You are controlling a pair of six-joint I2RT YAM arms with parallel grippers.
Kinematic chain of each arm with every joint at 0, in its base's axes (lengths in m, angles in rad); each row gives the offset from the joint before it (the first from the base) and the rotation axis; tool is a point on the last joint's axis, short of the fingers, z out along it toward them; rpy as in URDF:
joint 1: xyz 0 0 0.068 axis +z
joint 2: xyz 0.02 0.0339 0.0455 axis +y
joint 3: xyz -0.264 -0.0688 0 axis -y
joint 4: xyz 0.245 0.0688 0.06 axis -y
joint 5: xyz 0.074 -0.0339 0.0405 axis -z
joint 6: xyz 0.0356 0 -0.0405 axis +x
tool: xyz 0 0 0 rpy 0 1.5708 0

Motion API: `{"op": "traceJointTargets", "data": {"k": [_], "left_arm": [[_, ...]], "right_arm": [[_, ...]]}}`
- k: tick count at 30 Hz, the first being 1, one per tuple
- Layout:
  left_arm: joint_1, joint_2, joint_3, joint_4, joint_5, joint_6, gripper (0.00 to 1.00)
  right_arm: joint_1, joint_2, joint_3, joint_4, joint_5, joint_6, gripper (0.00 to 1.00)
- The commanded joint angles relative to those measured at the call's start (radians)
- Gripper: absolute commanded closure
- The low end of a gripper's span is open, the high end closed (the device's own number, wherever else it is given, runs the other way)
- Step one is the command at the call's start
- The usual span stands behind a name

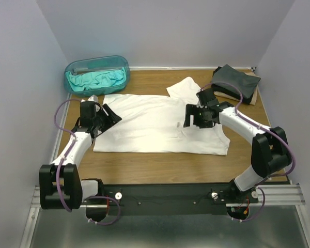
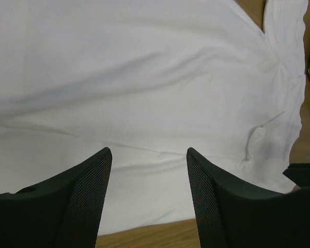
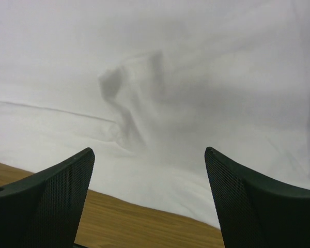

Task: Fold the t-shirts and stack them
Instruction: Fold the tshirt

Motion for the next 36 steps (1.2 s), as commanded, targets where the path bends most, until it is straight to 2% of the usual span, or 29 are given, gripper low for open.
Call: {"op": "traceJointTargets", "data": {"k": [1, 5, 10, 13, 21, 29, 36], "left_arm": [[-0.058, 0.082, 0.098, 0.017, -0.088, 0.045, 0.32], [-0.094, 0.218, 0.143, 0.116, -0.059, 0.068, 0.32], [-0.11, 0.374, 0.161, 0.144, 0.002, 0.111, 0.32], [-0.113, 0.386, 0.135, 0.15, 0.004, 0.105, 0.32], [-0.116, 0.352, -0.026, 0.154, -0.021, 0.085, 0.32], [-0.119, 0.157, -0.208, 0.103, -0.016, -0.025, 0.32], [-0.13, -0.007, -0.211, -0.052, -0.056, -0.073, 0.32]], "right_arm": [[-0.004, 0.048, 0.141, -0.012, 0.078, -0.022, 0.06], [-0.004, 0.131, 0.18, 0.063, 0.139, -0.051, 0.07], [-0.004, 0.212, 0.157, 0.16, 0.152, -0.036, 0.07], [-0.004, 0.226, 0.128, 0.179, 0.162, -0.027, 0.07], [-0.004, 0.188, -0.054, 0.186, 0.161, -0.007, 0.07], [-0.004, 0.107, -0.199, 0.143, 0.052, 0.038, 0.08], [-0.003, 0.035, -0.276, 0.067, 0.02, 0.059, 0.09]]}}
